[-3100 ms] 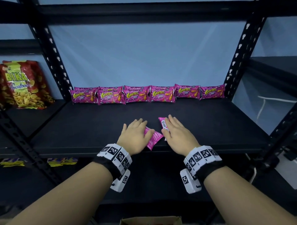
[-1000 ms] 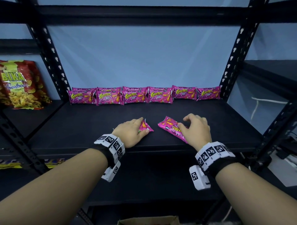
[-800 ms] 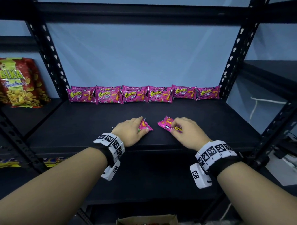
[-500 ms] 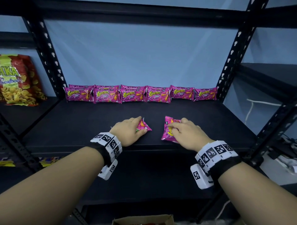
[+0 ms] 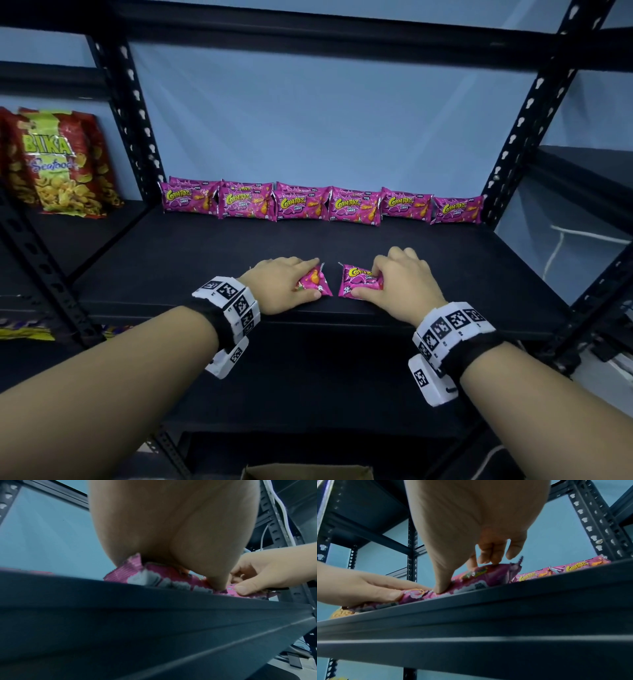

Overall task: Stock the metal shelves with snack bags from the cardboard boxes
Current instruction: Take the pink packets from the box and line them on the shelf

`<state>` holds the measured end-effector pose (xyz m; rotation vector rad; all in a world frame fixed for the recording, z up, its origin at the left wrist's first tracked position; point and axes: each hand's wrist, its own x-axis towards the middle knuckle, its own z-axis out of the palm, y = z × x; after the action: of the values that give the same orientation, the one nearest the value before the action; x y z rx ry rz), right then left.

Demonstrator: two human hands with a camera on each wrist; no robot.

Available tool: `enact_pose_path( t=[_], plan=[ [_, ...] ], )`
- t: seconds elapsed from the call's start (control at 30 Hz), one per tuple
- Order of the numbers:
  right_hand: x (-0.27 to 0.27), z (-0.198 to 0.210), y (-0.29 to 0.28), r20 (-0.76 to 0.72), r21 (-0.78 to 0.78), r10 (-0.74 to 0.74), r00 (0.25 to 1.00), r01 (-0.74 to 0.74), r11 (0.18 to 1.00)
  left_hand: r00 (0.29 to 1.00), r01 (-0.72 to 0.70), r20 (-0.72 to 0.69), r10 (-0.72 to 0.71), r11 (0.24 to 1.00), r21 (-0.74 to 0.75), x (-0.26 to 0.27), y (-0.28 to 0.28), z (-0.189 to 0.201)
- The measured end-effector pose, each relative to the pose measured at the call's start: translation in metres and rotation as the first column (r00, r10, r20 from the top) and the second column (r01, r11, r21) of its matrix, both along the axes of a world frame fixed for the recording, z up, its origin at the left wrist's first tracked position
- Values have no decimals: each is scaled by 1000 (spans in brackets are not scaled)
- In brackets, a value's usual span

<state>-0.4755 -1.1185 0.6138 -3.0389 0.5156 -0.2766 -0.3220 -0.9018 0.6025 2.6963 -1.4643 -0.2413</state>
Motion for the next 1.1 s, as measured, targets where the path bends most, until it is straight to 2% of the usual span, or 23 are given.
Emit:
enact_pose_path(
  t=[0.1, 0.17, 0.3, 0.4, 0.57, 0.7, 0.8, 0.97, 1.1],
  plan=[
    [7, 3, 0, -12, 44, 40, 999, -39, 998, 999, 2, -47, -2, 1000, -12, 0, -6, 2],
    [13, 10, -4, -104, 112, 74, 992, -62, 992, 995, -27, -92, 26, 1000, -10, 4, -7, 12],
    [23, 24, -17, -287, 167, 161, 944, -116, 979, 997, -56, -40, 62, 990, 132, 16, 0, 39],
    [28, 27, -25, -319, 182, 170, 932, -116, 976, 998, -36, -40, 45, 977, 209, 22, -4, 42],
    [25, 34, -46, -328, 256, 175, 928, -92, 962, 994, -21, -105, 36, 990, 138, 16, -35, 53],
    [18, 43, -87, -303, 236, 114, 946, -41, 971, 995, 7, -105, 1, 997, 79, 13, -78, 65],
    [13, 55, -127, -299, 198, 20, 954, 42, 979, 999, 22, -40, -21, 999, 27, 11, -120, 72],
    [17, 72, -194, -282, 201, -123, 951, 184, 962, 1000, 6, -16, -7, 1000, -26, 14, -204, 78],
    [31, 77, -238, -301, 70, -153, 941, 181, 981, 998, 13, 56, -11, 999, -43, 25, -263, 76]
  ],
)
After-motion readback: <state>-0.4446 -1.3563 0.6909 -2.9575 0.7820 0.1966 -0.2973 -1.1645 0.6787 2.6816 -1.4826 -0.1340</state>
